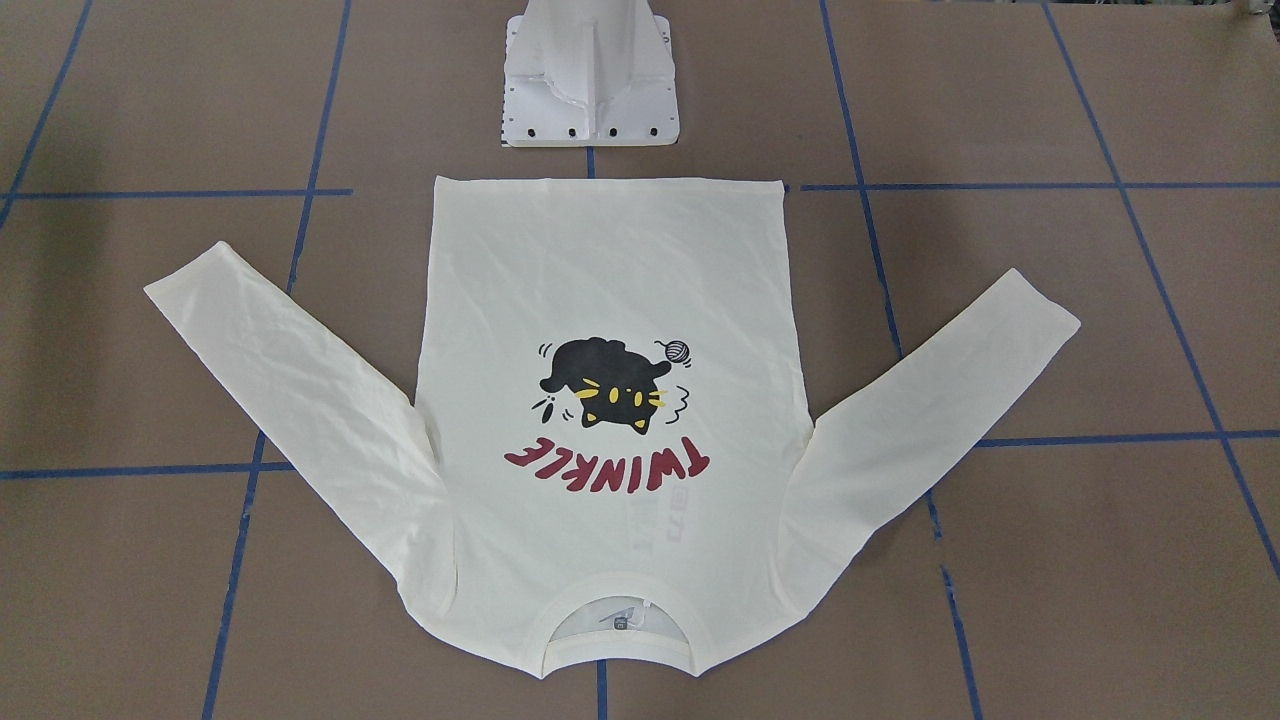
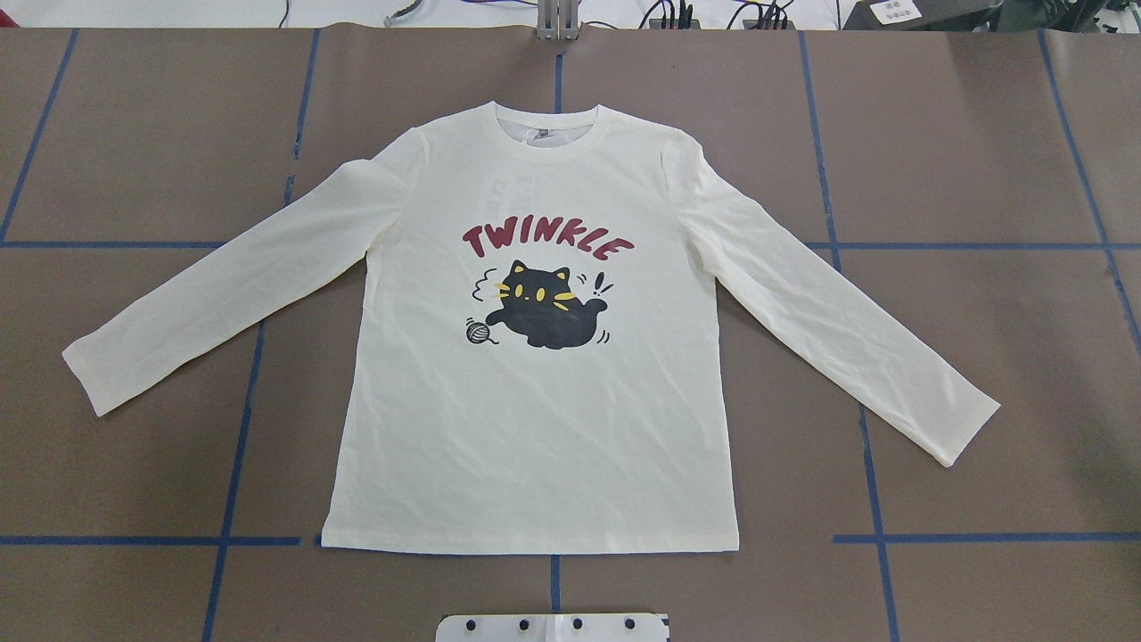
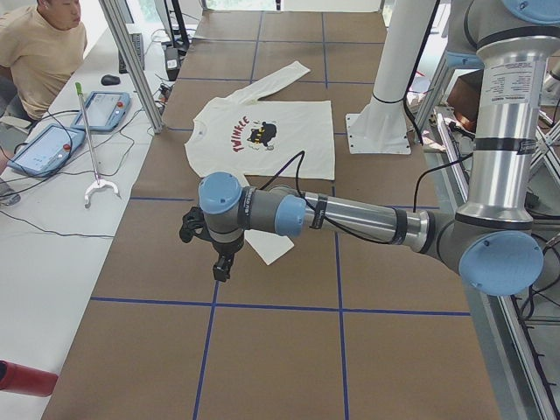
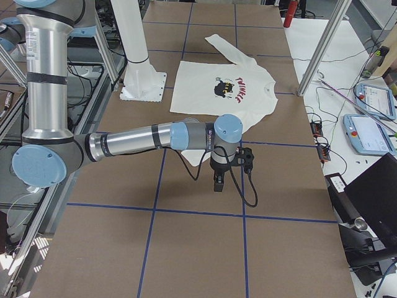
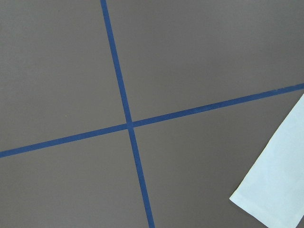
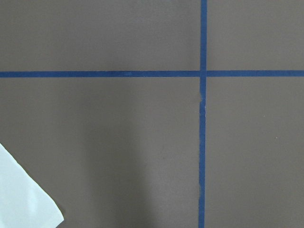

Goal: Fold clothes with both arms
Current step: 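Move the right gripper toward the shirt's sleeve nearest it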

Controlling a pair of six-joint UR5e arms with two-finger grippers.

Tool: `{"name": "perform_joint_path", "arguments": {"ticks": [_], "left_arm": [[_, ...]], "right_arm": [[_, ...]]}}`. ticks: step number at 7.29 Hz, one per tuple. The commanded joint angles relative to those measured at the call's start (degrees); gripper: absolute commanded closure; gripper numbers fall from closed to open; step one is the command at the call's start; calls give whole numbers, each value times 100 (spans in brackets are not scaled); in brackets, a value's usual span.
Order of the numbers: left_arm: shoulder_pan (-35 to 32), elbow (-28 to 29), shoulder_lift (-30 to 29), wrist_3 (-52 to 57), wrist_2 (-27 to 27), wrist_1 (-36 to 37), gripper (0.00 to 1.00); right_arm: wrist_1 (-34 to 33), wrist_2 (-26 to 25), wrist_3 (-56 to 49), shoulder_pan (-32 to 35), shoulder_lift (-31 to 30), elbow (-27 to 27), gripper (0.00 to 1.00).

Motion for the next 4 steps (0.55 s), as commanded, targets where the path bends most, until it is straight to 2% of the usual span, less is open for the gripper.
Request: {"name": "perform_joint_path", "arguments": {"ticks": [1, 2, 3, 4], "left_arm": [[40, -21, -37, -69, -30, -41, 0], [49, -30, -38, -43, -73, -146, 0], [101, -13, -12, -68, -195, -425, 0], [128, -12, -3, -69, -205, -445, 0]], "right_arm": [[840, 291, 48, -300, -359, 65, 0], [1629, 284, 553, -728, -684, 117, 0], [2750, 266, 1733, -1255, -1105, 126, 0], [3962, -4, 2545, -1886, -1535, 118, 0]]}}
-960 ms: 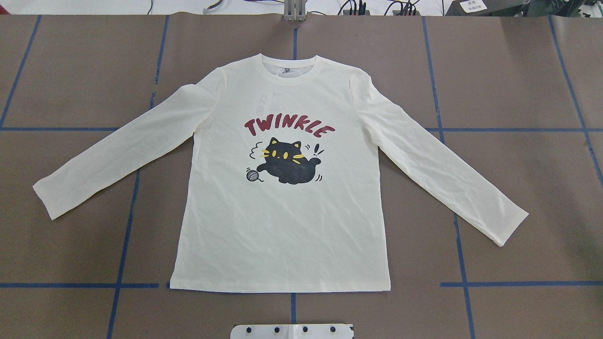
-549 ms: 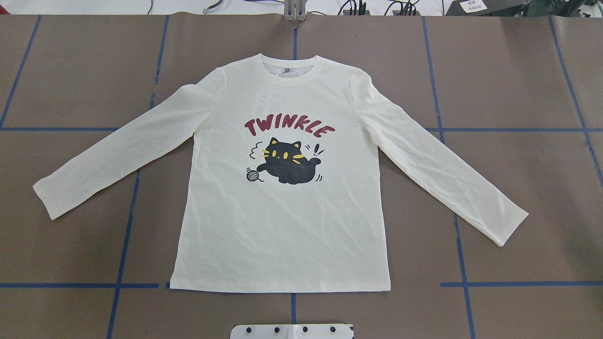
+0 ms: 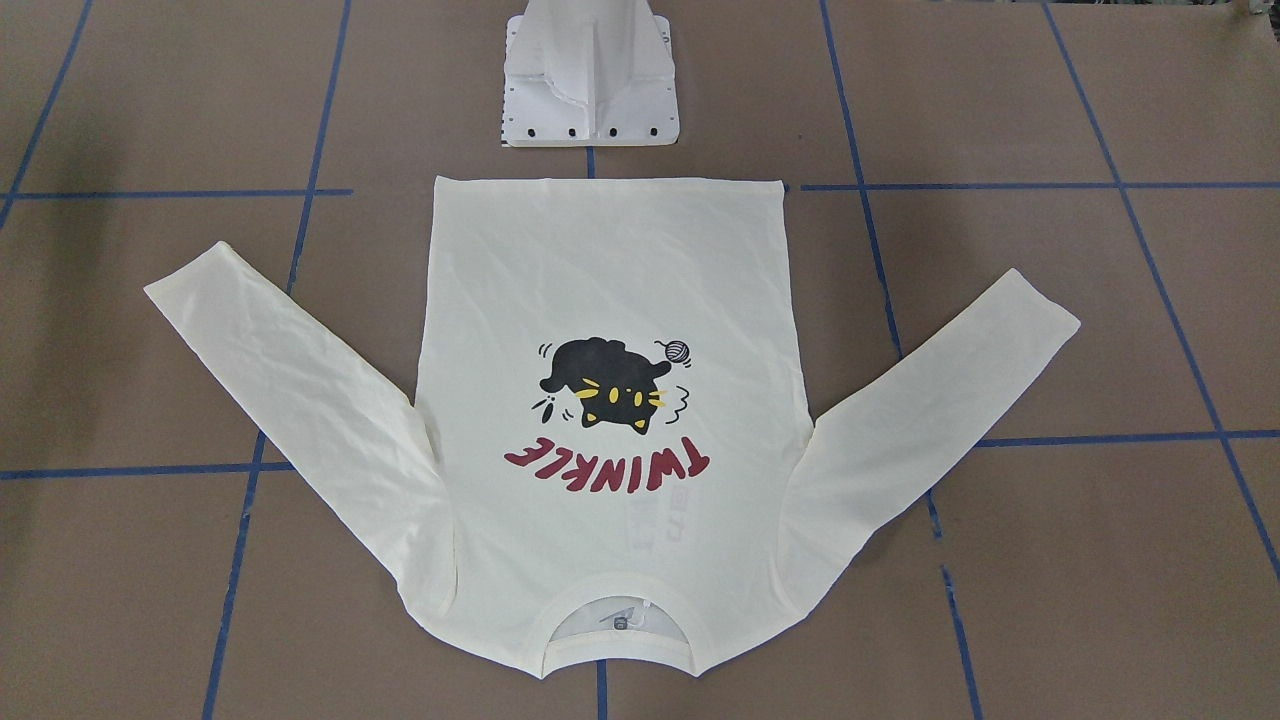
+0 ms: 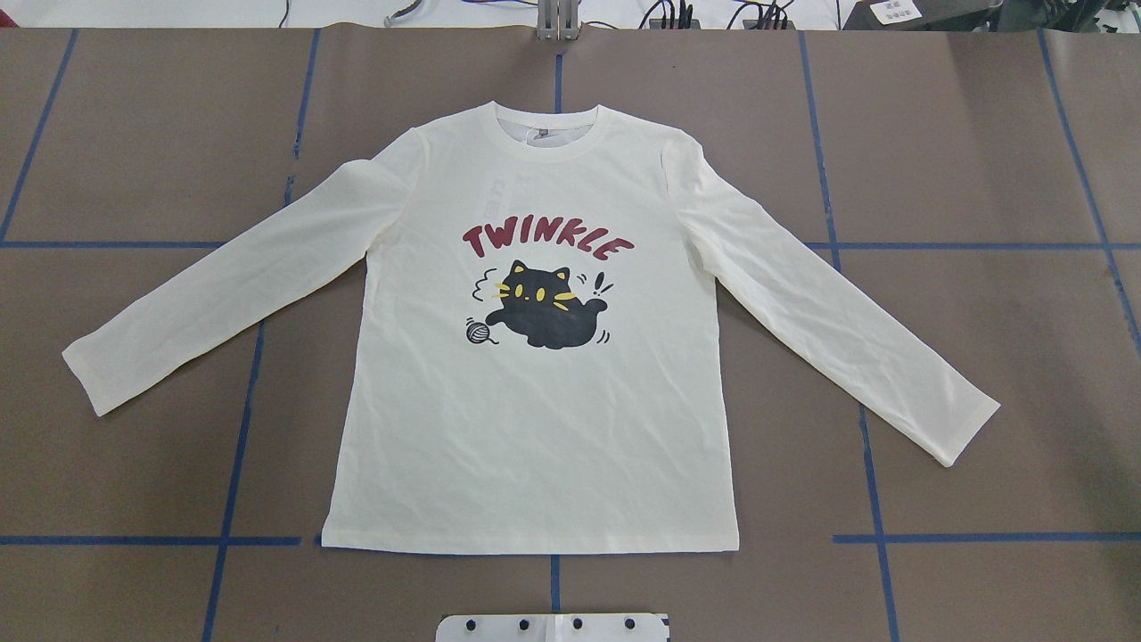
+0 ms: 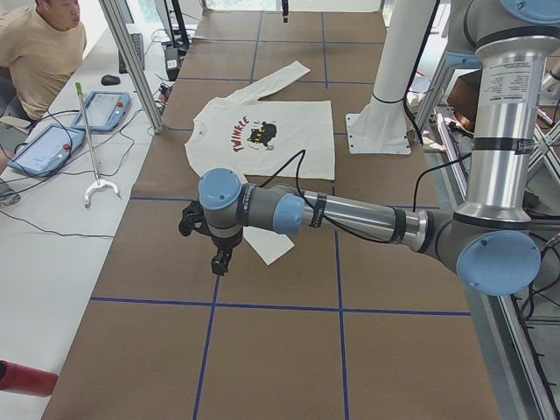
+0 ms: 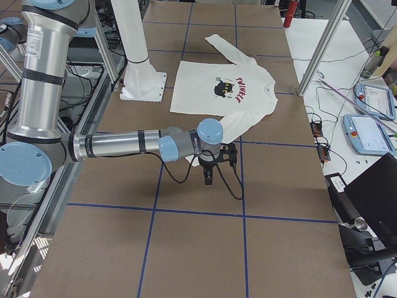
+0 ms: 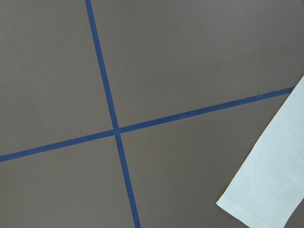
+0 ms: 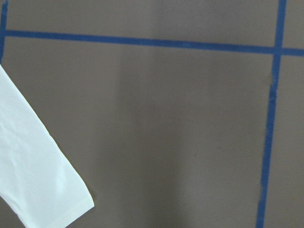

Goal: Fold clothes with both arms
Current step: 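Move the right gripper toward the shirt's sleeve nearest it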

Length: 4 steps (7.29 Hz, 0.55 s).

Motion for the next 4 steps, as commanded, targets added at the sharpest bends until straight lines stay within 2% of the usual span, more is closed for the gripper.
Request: {"name": "perform_joint_path", "arguments": {"ticks": [1, 2, 3, 4], "left_arm": [[48, 12, 14, -7, -54, -122, 0], [49, 12, 14, -7, -54, -122, 0], [49, 47, 14, -7, -54, -122, 0], [49, 73, 14, 2, -54, -122, 0]], "right_arm": [[2031, -442, 1562, -1211, -732, -5, 2], [2089, -453, 2584, -1633, -673, -5, 5], [2116, -505, 3160, -1924, -498, -22, 6], [2116, -523, 3201, -2014, -357, -214, 8]]}}
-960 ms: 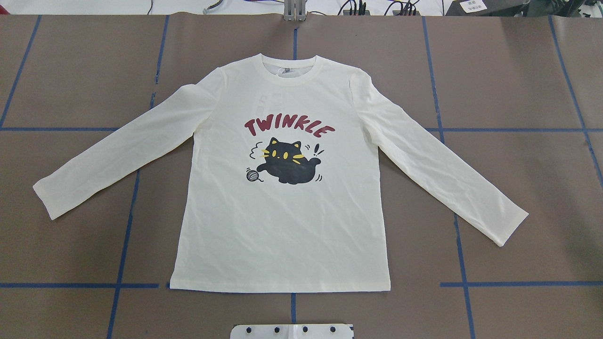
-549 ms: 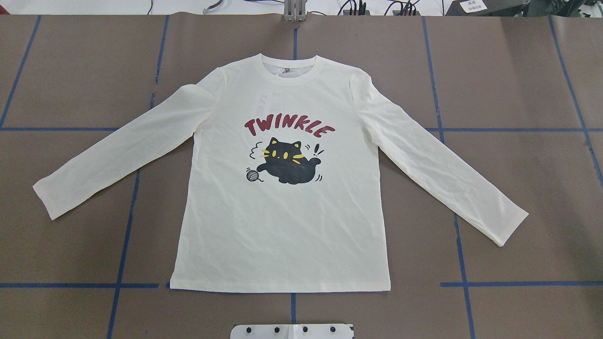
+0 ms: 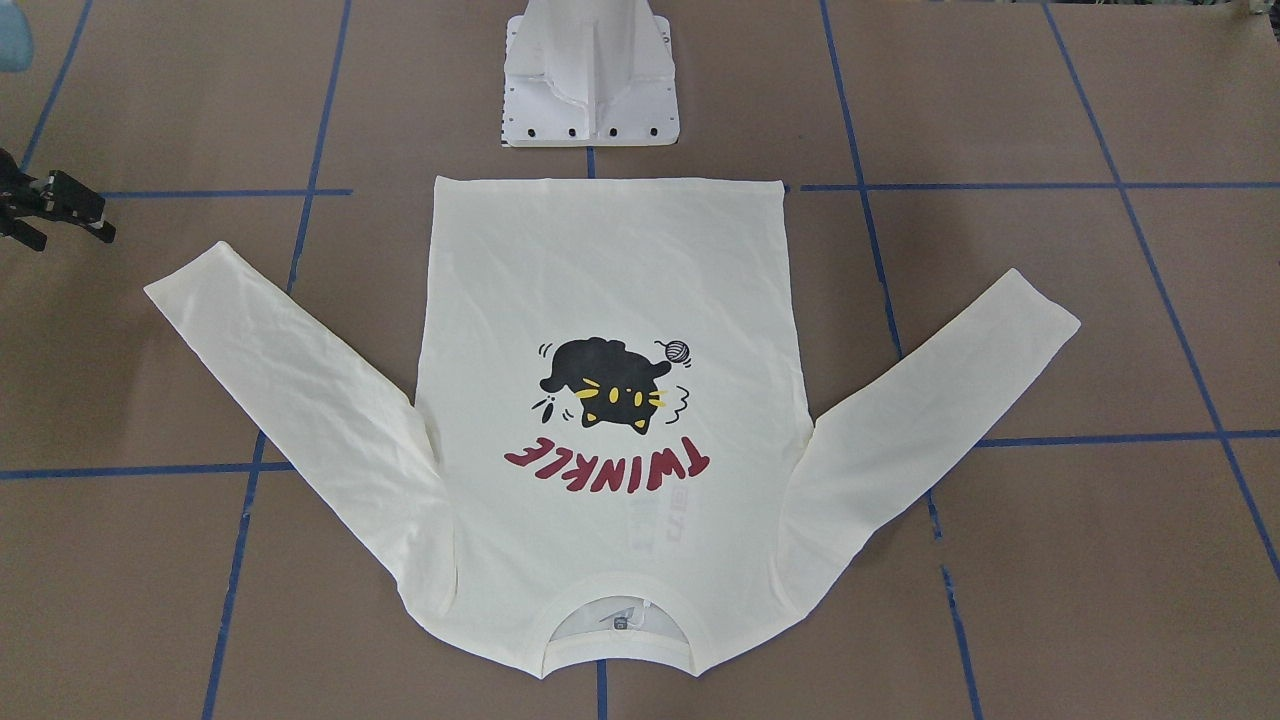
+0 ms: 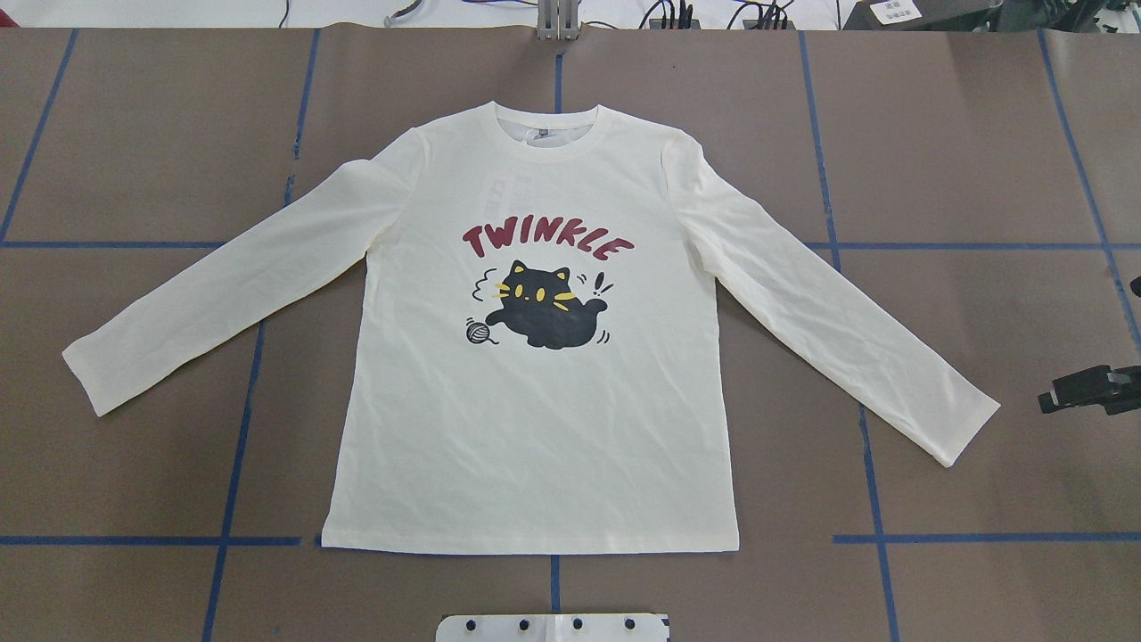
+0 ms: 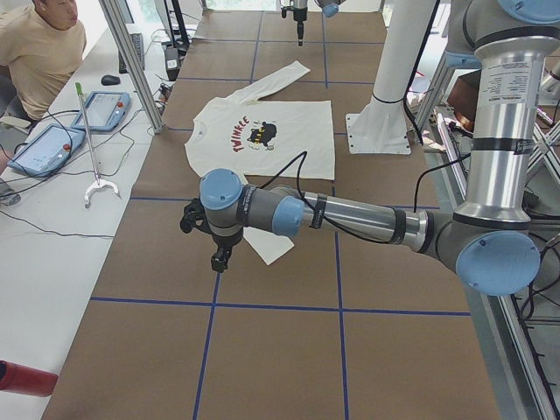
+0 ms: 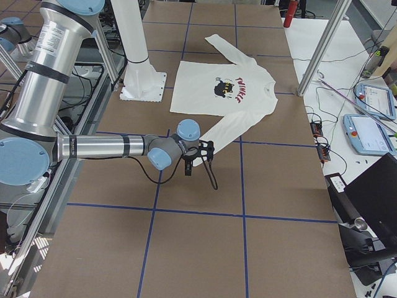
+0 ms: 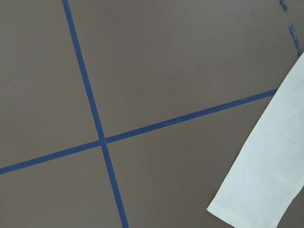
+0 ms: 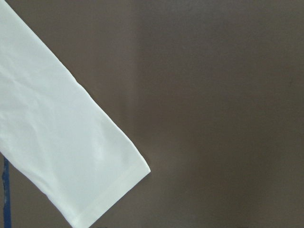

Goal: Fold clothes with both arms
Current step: 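Move the right gripper toward the shirt's sleeve nearest it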

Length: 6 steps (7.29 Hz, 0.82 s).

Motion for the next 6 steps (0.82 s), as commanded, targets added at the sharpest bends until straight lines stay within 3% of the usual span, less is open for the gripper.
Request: {"name": "perform_joint_path", "arguments": {"ticks": [1, 4, 6], "left_arm": [[19, 32, 0, -2, -1, -2, 0], [19, 32, 0, -2, -1, -2, 0], [19, 32, 0, -2, -1, -2, 0]], "right_arm": [[90, -38, 395, -253, 527, -585, 8], [82, -100, 404, -314, 706, -853, 12], [91, -109, 684, -472, 724, -879, 23]]}}
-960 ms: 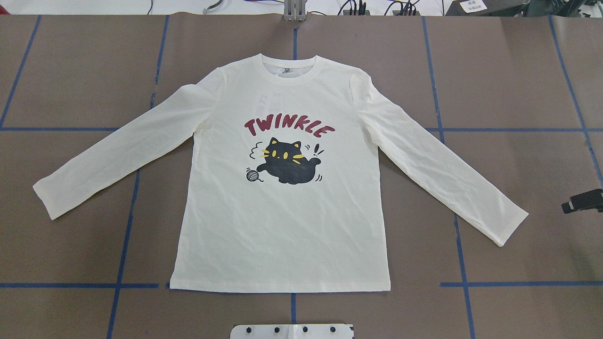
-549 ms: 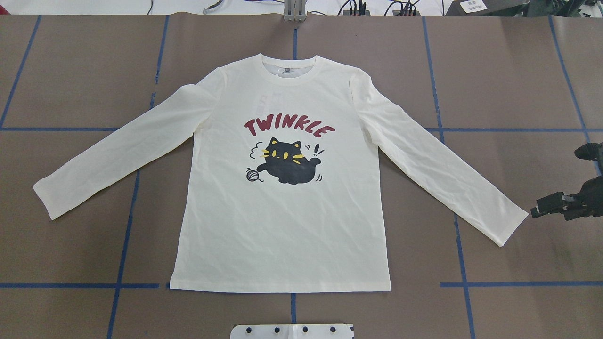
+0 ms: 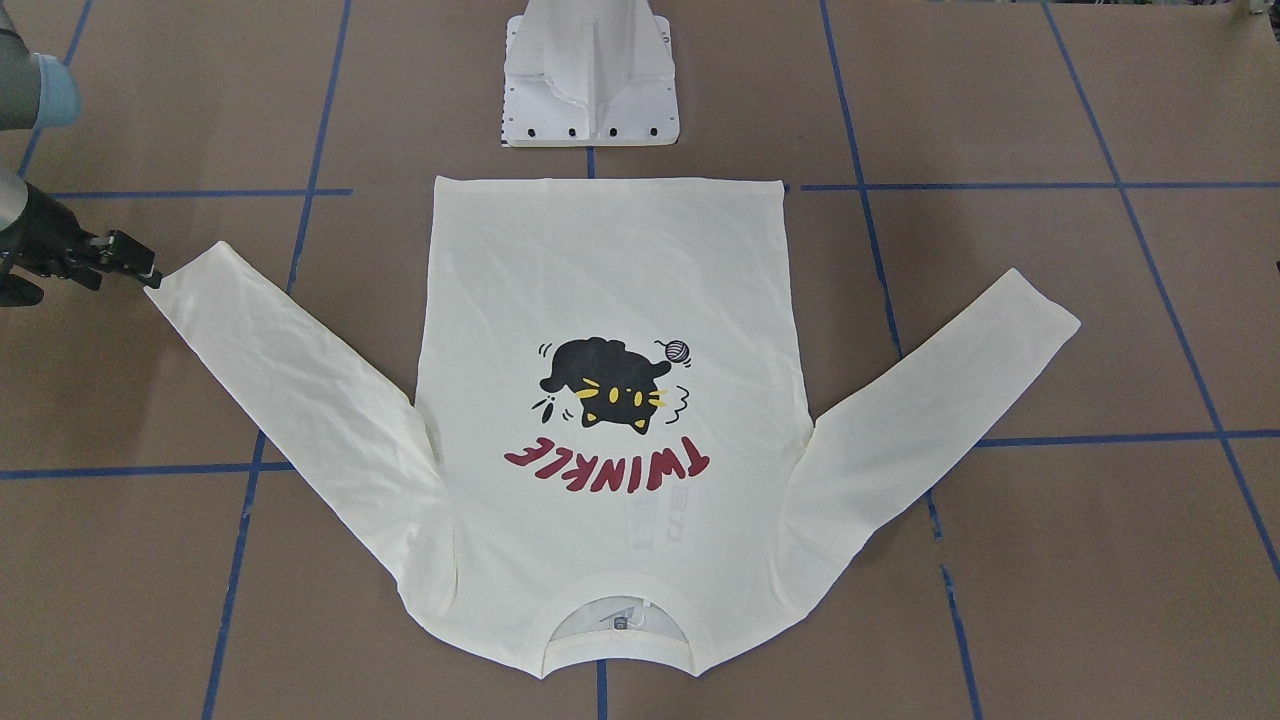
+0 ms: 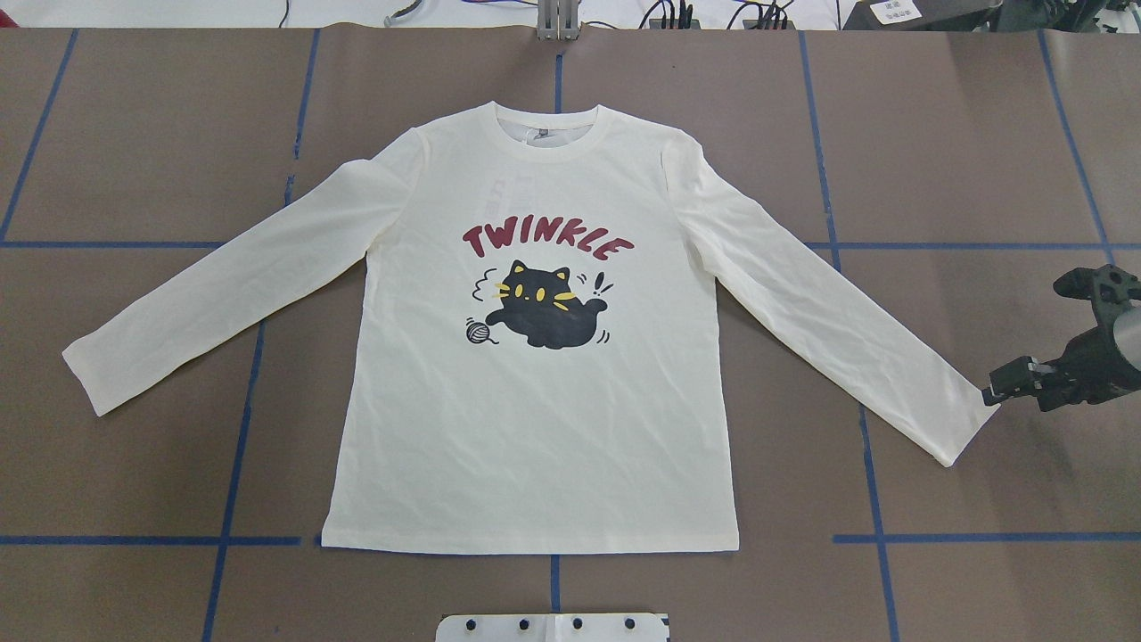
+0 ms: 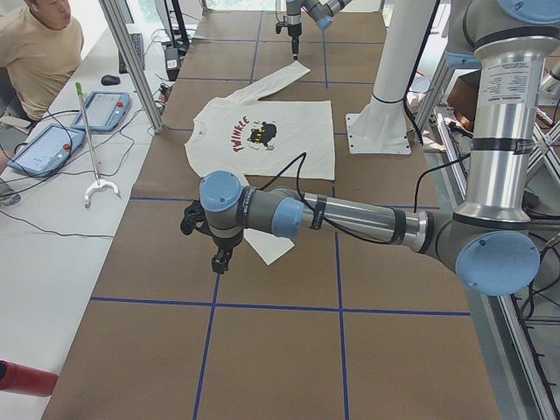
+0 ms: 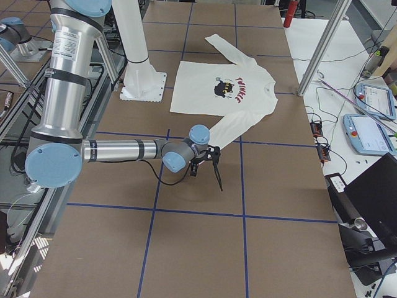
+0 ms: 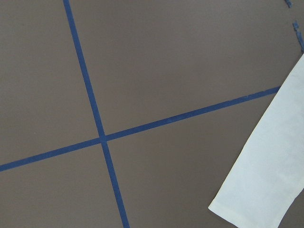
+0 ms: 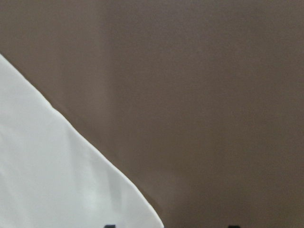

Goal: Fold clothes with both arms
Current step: 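Move the right gripper toward the shirt's sleeve nearest it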

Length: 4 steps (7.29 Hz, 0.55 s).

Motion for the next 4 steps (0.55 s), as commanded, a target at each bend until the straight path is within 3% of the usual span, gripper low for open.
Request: {"name": "perform_joint_path", "arguments": {"ticks": [1, 2, 4], "left_arm": [[0, 0, 0, 0, 0, 0, 0], [0, 0, 0, 0, 0, 0, 0], [0, 9, 0, 0, 0, 0, 0]], "right_arm": [[3, -8, 158, -112, 14, -16, 30], [3, -17, 166, -155, 14, -16, 41], [3, -17, 184, -199, 23, -25, 79]]}}
